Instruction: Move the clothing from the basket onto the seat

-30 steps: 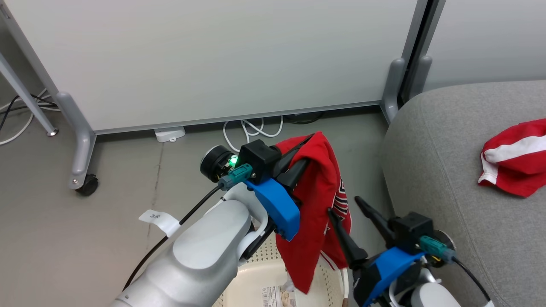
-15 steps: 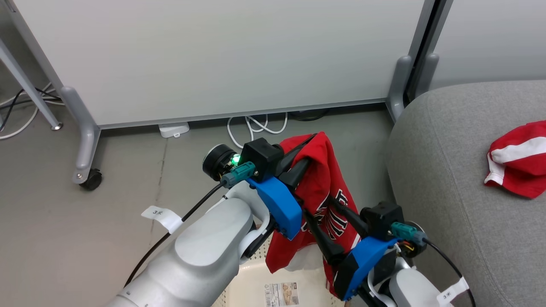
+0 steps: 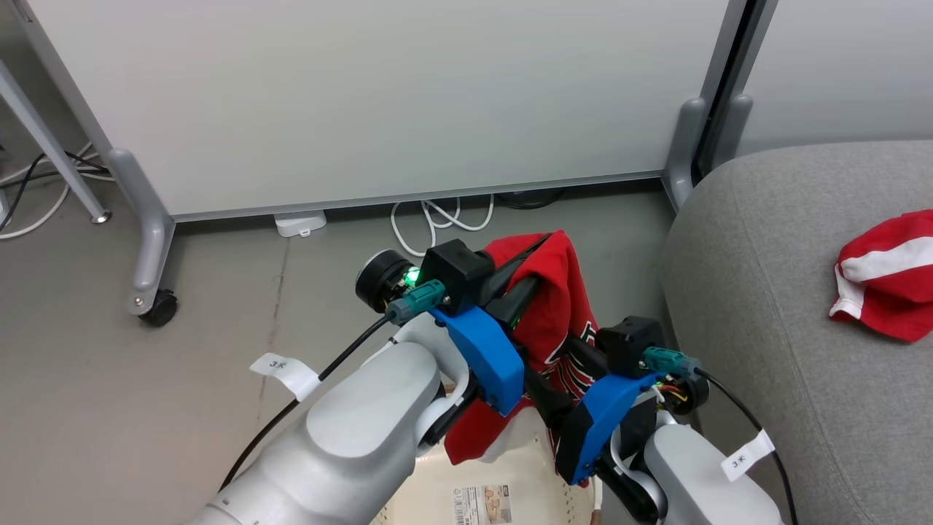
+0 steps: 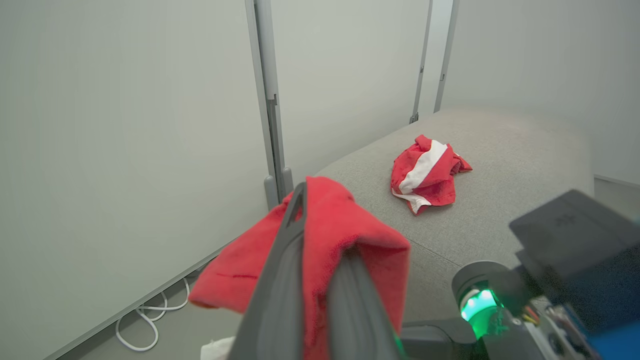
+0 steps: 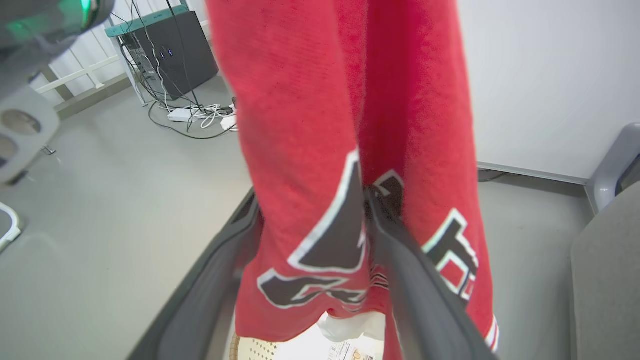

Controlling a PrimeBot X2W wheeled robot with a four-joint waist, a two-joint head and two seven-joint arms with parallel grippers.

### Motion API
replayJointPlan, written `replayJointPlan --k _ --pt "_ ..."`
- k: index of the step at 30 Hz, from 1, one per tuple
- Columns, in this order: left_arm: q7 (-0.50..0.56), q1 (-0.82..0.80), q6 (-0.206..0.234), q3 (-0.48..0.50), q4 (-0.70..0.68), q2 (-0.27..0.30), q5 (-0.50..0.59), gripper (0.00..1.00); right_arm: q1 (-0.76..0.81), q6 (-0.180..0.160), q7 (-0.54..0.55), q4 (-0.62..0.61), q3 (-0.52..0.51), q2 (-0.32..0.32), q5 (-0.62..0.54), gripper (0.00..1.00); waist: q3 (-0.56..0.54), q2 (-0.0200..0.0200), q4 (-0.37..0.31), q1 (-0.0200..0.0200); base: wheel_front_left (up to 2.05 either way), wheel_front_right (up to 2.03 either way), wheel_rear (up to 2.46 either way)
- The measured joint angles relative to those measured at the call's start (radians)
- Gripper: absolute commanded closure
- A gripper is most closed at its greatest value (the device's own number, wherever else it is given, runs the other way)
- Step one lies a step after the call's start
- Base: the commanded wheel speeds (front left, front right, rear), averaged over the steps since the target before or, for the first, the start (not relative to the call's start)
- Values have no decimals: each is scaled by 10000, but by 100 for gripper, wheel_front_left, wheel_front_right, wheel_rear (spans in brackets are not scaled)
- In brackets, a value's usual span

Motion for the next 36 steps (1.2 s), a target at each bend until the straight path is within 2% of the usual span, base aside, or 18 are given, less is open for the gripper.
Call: replayJointPlan --k 1,2,10,23,25,27,28,29,36 --pt "0 -1 0 -23 0 -2 -12 100 -67 0 -27 157 90 0 82 78 -7 0 3 0 0 0 0" --pt "0 -2 0 -46 -2 -6 -17 100 -138 0 -50 301 167 0 117 100 -10 0 6 0 0 0 0" --pt "0 -49 0 -127 19 -2 -111 100 -550 0 -428 1139 529 -2 424 100 -47 0 10 0 0 0 0" --pt "0 -50 0 -163 176 35 -184 100 -850 0 -945 1762 798 -2 708 100 -111 0 -74 -1 0 0 0" --pt "0 -50 0 -163 221 35 -184 75 -863 0 -1001 1827 811 -2 738 100 -117 0 -73 -1 0 0 0" --pt "0 -50 0 -163 261 33 -186 55 -884 0 -1016 1891 838 -2 777 100 -126 0 -73 -1 0 0 0" --pt "0 -50 0 -163 280 33 -184 31 -904 0 -1039 1921 853 -2 784 100 -131 0 -74 -1 0 0 0" --pt "0 -50 0 -159 301 31 -184 0 -925 0 -1049 1946 865 -2 786 100 -135 0 -76 -1 0 0 0" --pt "-2 37 0 -104 529 36 -102 0 -1023 0 -1220 2119 855 -2 857 100 -166 0 -111 -1 0 0 0"
